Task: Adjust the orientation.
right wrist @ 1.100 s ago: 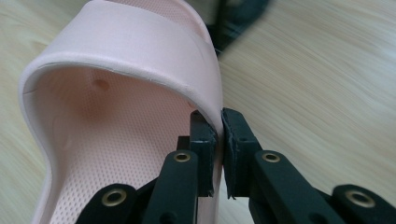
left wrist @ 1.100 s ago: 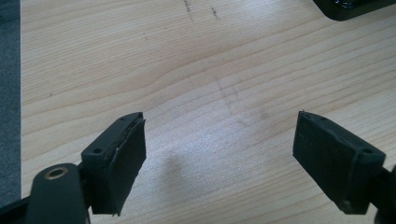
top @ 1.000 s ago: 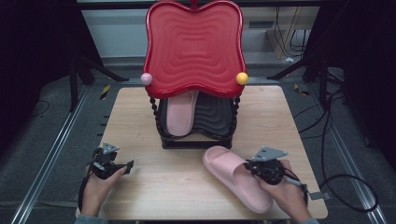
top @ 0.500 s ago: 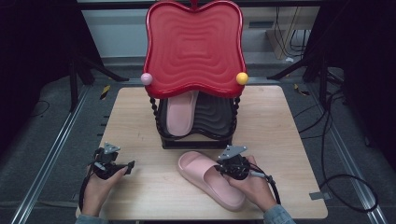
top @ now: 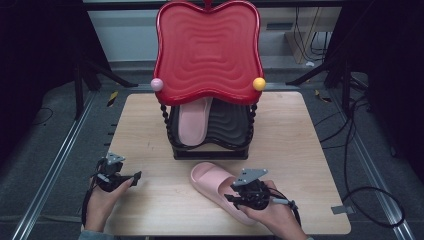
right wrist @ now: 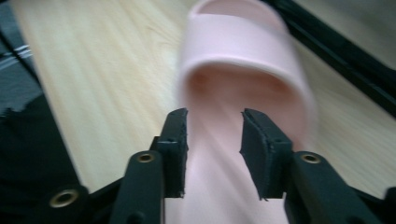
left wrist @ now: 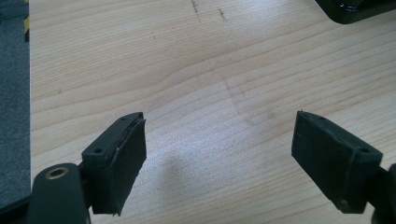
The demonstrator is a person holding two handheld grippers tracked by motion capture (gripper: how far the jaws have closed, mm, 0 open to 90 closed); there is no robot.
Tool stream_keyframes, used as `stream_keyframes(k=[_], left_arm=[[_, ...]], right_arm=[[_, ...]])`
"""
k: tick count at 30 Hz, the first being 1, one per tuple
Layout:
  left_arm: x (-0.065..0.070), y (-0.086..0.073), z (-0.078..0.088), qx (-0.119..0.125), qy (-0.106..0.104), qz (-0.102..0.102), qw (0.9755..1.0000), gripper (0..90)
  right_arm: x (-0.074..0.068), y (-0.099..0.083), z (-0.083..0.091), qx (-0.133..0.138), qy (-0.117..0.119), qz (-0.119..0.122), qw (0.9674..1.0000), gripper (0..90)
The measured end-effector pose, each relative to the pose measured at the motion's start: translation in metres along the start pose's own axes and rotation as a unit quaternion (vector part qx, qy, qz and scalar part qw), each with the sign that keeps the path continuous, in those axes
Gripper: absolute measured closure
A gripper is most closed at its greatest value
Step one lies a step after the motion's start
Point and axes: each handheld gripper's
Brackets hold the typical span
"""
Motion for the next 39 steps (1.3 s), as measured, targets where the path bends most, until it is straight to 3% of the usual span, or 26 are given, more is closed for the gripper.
stream_keyframes(k=[8,19,21,28,33,39], left_arm=[[0.000,0.000,0.000,0.000,-0.002,0.001,1.0000,17.6],[0.001,0.000,-0.001,-0.002,-0.004,-0.003,1.0000,17.7],[0.000,0.000,-0.001,-0.001,-0.003,-0.001,1.0000,17.7],[0.000,0.000,0.000,0.000,-0.003,0.000,1.0000,17.7],[0.000,0.000,0.001,0.001,-0.003,0.001,1.0000,17.9],[0.000,0.000,0.001,0.002,-0.004,0.001,1.0000,18.1]], right_arm=[[-0.015,0.011,-0.026,0.002,0.024,-0.001,0.9997,71.5],[-0.016,0.011,-0.043,0.005,0.026,-0.013,0.9996,81.7],[-0.017,0.012,-0.039,0.012,0.015,-0.012,0.9997,84.0],[-0.019,0.018,-0.016,0.053,0.028,-0.032,0.9977,83.6],[-0.020,0.027,0.009,0.108,0.038,-0.062,0.9915,83.9],[-0.012,0.036,0.017,0.135,0.032,-0.096,0.9857,83.9]])
Point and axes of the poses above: each handheld gripper's, and its own axes: z roughly backward along the jaws, y roughly out of its top, x roughly to its right, and after that the axes turned 6 degrees about -y, right-handed
